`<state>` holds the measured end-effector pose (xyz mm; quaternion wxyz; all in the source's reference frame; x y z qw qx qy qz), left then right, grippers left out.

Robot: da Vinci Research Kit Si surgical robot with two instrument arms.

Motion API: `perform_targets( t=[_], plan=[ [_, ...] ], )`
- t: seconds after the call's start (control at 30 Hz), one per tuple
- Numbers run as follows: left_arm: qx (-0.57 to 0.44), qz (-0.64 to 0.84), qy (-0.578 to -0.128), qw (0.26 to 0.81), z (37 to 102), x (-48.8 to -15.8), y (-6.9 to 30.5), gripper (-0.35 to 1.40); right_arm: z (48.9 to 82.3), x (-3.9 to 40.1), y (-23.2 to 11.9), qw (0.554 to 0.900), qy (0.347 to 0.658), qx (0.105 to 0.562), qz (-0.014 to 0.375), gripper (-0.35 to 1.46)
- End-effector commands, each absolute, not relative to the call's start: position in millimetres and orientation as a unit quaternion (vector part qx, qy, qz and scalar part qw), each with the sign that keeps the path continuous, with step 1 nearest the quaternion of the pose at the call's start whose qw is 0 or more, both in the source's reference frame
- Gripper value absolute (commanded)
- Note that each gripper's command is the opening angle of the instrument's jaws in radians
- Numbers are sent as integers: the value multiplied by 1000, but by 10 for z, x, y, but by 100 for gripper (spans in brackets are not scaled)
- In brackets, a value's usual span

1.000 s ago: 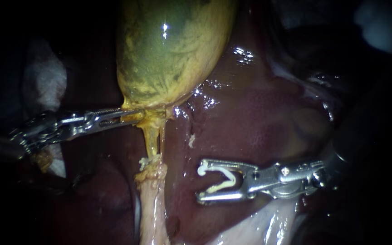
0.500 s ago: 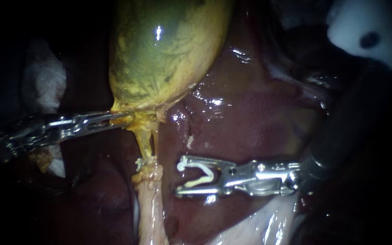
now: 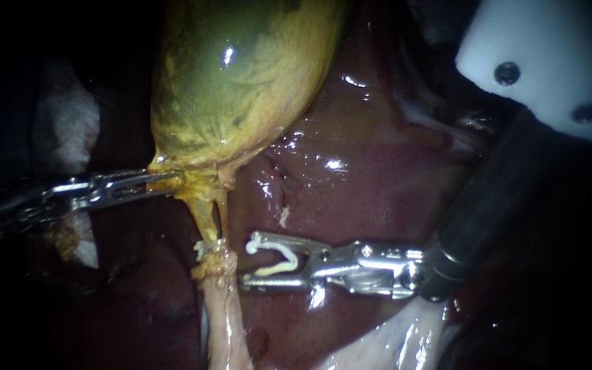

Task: Clipping third clip left tube

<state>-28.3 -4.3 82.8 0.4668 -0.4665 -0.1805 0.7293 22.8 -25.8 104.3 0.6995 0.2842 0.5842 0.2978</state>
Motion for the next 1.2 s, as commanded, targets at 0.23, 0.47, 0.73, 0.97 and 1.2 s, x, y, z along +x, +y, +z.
perform_targets(
  t=[0.23,0.47,0.73,0.97,1.2],
  plan=[
    [-466,730,-180,467,829,-285,-43,-35,1051,243,-253,694,586,286,306,56],
    [-466,730,-180,467,829,-286,-43,-35,1067,261,-249,691,588,282,313,56],
    [-467,731,-178,465,827,-286,-45,-35,1083,268,-245,691,588,277,317,56],
    [-467,732,-177,463,827,-286,-45,-35,1089,287,-241,688,589,280,318,55],
    [-467,732,-178,463,826,-285,-44,-35,1110,301,-241,693,582,281,320,55]
  ],
)
